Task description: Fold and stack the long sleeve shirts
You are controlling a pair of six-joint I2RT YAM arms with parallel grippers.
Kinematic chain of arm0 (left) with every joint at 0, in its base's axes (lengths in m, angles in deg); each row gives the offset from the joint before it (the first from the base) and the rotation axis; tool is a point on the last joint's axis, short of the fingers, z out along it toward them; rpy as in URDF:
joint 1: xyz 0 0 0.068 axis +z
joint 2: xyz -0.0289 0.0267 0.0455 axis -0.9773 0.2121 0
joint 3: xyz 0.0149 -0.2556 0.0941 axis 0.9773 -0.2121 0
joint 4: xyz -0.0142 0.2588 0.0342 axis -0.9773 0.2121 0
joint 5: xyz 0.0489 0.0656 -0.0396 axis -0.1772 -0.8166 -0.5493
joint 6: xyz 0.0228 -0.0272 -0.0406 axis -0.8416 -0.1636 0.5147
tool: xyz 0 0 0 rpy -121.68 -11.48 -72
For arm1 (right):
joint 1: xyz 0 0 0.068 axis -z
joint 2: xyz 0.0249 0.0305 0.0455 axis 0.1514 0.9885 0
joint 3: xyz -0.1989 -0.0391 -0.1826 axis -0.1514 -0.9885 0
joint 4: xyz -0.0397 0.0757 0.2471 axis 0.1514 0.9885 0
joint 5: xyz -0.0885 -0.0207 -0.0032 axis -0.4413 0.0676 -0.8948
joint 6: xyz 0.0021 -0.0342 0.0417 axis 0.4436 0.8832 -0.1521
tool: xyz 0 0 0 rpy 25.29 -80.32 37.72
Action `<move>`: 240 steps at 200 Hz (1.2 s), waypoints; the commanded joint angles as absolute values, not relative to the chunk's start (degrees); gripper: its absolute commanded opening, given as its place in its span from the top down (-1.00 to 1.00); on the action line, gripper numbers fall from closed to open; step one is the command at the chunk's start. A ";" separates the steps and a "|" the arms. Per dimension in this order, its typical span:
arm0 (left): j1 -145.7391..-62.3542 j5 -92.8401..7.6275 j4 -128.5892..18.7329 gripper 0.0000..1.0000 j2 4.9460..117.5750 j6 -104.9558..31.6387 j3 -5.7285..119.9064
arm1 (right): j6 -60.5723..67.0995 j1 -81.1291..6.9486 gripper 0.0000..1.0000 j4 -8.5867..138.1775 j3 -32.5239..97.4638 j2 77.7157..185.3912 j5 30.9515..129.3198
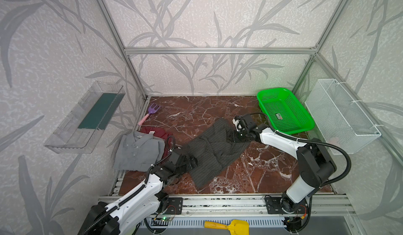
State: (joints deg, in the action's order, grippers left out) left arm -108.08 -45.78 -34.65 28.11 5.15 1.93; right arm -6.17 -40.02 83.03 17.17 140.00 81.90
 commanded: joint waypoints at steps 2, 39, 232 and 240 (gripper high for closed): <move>-108.43 -44.91 -36.44 -0.71 29.07 6.97 -0.61 | -6.50 -39.96 0.07 79.84 16.47 142.88 81.00; -108.60 -45.15 -39.64 -0.40 31.17 7.18 -1.89 | -7.49 -39.86 0.07 78.30 15.89 145.16 81.05; -108.37 -54.01 -32.17 1.00 25.94 0.01 3.60 | -8.37 -40.04 0.08 81.68 12.44 135.88 77.62; -108.29 -55.13 -28.52 1.00 25.98 -1.32 5.65 | -8.06 -39.97 0.08 82.48 12.22 135.30 74.48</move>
State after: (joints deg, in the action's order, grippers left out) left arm -108.41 -49.87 -38.68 27.39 2.22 0.27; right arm -9.65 -39.89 78.86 12.58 139.91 82.66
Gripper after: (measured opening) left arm 0.062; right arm 0.460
